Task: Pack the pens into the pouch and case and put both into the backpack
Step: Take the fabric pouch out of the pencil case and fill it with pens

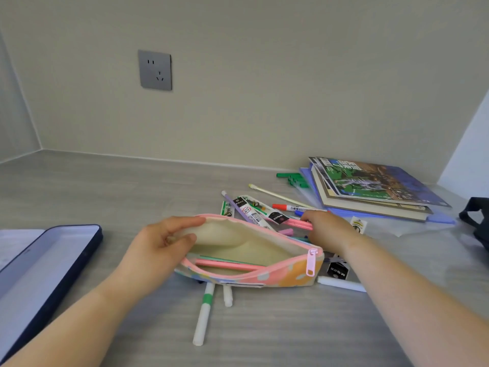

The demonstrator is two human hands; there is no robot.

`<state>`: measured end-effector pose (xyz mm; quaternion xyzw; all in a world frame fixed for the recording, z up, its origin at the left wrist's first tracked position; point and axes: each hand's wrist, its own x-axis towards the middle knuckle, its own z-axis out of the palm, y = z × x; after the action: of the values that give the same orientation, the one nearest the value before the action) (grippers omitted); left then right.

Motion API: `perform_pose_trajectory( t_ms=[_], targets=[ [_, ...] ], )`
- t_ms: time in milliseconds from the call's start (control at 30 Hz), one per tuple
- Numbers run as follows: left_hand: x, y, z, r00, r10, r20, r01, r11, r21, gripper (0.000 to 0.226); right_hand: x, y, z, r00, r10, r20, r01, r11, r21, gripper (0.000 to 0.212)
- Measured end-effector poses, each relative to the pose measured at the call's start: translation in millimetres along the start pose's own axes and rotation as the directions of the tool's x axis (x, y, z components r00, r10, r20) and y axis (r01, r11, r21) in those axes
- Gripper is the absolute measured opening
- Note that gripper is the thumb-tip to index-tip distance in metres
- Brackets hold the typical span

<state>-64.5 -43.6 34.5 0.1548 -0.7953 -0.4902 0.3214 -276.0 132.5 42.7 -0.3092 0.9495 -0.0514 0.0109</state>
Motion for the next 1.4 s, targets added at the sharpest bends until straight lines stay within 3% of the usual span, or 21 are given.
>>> perform_pose_trajectory(
  t_ms=[200, 367, 467, 533, 600, 667, 733, 800, 867, 967, 1067, 1267, 1400],
  targets=[
    [-1, -3, -8, 1.0, -0.018, -0.003, 0.018, 0.999, -0.03, 0.04, -3, 1, -7, 0.986, -0.091, -0.139, 0.048, 0.957, -0.285, 0.04],
    [-1, -3, -11, 1.0, -0.018, 0.015, 0.019, 1.0, -0.02, 0.041, -8, 11, -19, 0.975, -0.098, -0.198, 0.021, 0.932, -0.362, 0.034],
    [-1, -2, -12, 1.0, -0.021, 0.021, 0.022, 1.0, -0.018, 0.04, -14, 20, -30, 0.976, -0.067, -0.207, 0.01, 0.964, -0.265, 0.022],
    [-2, -2, -12, 0.999, -0.028, 0.024, 0.029, 0.999, -0.015, 0.039, -17, 23, -43, 0.969, -0.045, -0.241, 0.018, 0.993, -0.115, 0.009],
    [-2, -1, -12, 0.999, -0.029, 0.031, 0.03, 0.999, -0.017, 0.039, -20, 21, -54, 0.953, 0.009, -0.303, 0.039, 0.988, 0.152, 0.023],
    [-3, 1, -12, 0.999, -0.022, 0.037, 0.022, 1.0, -0.01, 0.039, -26, 12, -60, 0.94, 0.096, -0.326, 0.112, 0.817, 0.565, 0.026],
    [-4, 2, -12, 0.999, -0.016, 0.035, 0.016, 1.0, -0.007, 0.038, -31, -2, -65, 0.947, 0.115, -0.299, 0.207, 0.492, 0.846, 0.029],
    [-4, 1, -12, 0.999, -0.021, 0.031, 0.021, 1.0, -0.011, 0.037, -36, -21, -72, 0.958, 0.062, -0.28, 0.269, 0.147, 0.952, 0.033],
    [-4, 1, -12, 0.999, -0.035, 0.028, 0.035, 0.999, -0.004, 0.032, -42, -43, -79, 0.958, -0.021, -0.287, 0.284, -0.109, 0.953, 0.035],
    [-3, 2, -11, 0.999, -0.036, 0.022, 0.036, 0.999, 0.006, 0.03, -53, -76, -80, 0.937, -0.182, -0.298, 0.248, -0.254, 0.935, 0.033],
    [-5, 6, -9, 0.999, -0.011, 0.034, 0.01, 1.0, 0.021, 0.024, -62, -98, -71, 0.891, -0.355, -0.282, 0.235, -0.171, 0.957, 0.032],
    [-8, 11, -10, 0.999, 0.002, 0.044, -0.003, 0.999, 0.035, 0.025, -65, -109, -53, 0.854, -0.511, -0.098, 0.345, 0.415, 0.842, 0.031],
    [-8, 10, -11, 0.999, -0.002, 0.05, 0.001, 1.0, 0.031, 0.025, -67, -110, -47, 0.87, -0.494, -0.004, 0.364, 0.635, 0.682, 0.031]
  ],
)
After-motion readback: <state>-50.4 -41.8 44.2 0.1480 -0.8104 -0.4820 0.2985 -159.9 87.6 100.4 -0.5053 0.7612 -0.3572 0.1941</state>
